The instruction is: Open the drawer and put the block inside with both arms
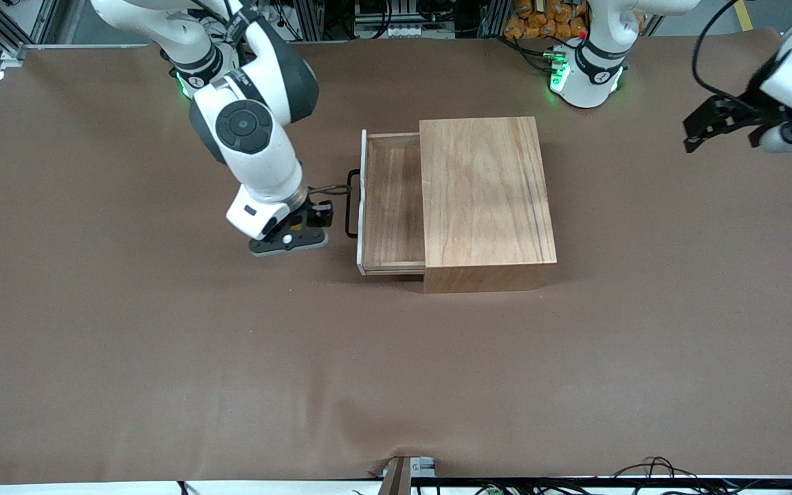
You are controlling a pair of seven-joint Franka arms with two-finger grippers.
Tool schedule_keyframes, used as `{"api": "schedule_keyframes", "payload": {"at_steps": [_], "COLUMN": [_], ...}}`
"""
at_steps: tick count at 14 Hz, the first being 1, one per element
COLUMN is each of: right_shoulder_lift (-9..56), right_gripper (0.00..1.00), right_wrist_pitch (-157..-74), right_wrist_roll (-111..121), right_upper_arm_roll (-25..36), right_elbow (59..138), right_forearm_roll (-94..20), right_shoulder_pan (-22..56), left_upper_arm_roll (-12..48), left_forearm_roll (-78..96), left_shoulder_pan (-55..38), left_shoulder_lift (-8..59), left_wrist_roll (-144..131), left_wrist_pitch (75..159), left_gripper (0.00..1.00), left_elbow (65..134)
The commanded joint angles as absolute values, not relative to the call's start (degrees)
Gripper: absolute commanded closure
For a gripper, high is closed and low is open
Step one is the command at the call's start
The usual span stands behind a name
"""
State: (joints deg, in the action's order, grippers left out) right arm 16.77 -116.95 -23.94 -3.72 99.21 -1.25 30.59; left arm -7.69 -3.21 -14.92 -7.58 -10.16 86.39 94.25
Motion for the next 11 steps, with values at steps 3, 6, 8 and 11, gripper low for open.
{"api": "schedule_keyframes", "payload": {"at_steps": [3,6,8,11], "right_shoulder_lift": [17.40,18.37,20.38,24.17], "right_gripper": [0.85,0.82,0.74,0.74], "right_wrist_pitch": [-119.79,-121.55,-123.04,-124.89], "right_wrist_roll": [-24.17,-24.61,-24.52,-29.75], "right_upper_arm_roll": [-3.25,-3.16,-3.08,-3.08], "right_elbow": [98.26,98.61,98.61,98.00], "right_forearm_roll": [-6.15,-6.77,-6.77,-6.77], "right_shoulder_pan": [36.64,40.08,40.08,41.04], "left_upper_arm_roll": [-8.00,-7.91,-7.82,-7.65], "left_forearm_roll": [-2.46,-2.55,-2.64,-3.16], "left_shoulder_pan": [-11.34,-11.42,-12.30,-11.69], "left_shoulder_lift": [-5.82,-0.02,3.06,3.52], "left_wrist_roll": [-7.30,-7.21,-7.21,-6.77], "left_wrist_pitch": [87.19,87.19,87.19,87.19], "left_gripper": [0.00,0.00,0.00,0.00], "left_elbow": [90.45,83.96,80.43,80.07]}}
